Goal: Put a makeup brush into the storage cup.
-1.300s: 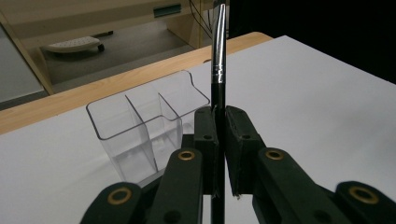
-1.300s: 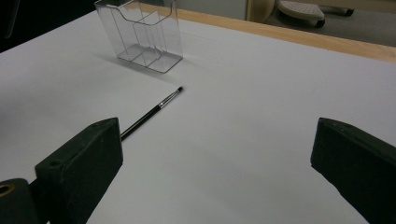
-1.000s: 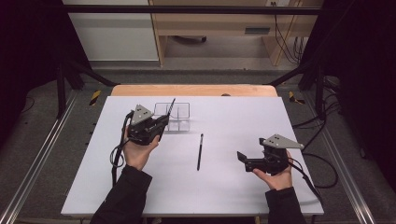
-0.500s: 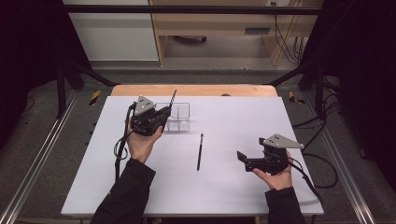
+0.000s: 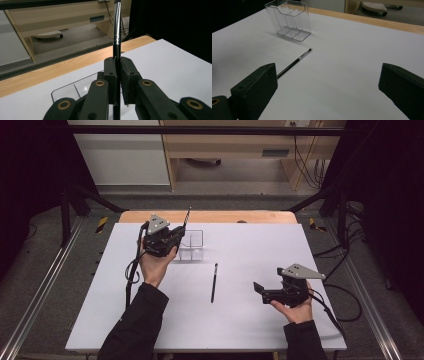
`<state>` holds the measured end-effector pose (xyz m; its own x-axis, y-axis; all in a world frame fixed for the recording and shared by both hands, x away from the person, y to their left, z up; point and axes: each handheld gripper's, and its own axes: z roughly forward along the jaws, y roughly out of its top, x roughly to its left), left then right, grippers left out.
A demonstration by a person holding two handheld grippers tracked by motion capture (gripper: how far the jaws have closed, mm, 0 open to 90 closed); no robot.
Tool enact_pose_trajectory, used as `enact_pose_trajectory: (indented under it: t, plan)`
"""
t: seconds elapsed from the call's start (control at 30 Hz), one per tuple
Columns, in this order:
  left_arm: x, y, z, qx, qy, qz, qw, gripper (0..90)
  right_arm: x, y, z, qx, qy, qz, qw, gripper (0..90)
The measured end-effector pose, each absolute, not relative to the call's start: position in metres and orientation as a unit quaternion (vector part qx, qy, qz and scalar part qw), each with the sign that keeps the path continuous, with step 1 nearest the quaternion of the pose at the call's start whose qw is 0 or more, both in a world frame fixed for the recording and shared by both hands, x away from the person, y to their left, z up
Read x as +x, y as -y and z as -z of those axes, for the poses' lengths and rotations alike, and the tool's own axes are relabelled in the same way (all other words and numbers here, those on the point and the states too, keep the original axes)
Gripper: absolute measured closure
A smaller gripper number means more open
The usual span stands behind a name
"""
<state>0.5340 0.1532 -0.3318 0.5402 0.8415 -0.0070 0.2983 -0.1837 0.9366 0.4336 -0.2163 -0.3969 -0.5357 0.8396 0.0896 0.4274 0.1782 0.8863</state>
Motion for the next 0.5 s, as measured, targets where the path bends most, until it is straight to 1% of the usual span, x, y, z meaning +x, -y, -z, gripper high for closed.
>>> enact_pose_trajectory:
  t: [0.5]
  plan:
    - [0.562, -0.146, 0.329, 0.713, -0.404, -0.277, 0.502, 83.2, 0.433, 0.218, 0.396, 0.43, -0.735, -0.476, 0.221, 2.6]
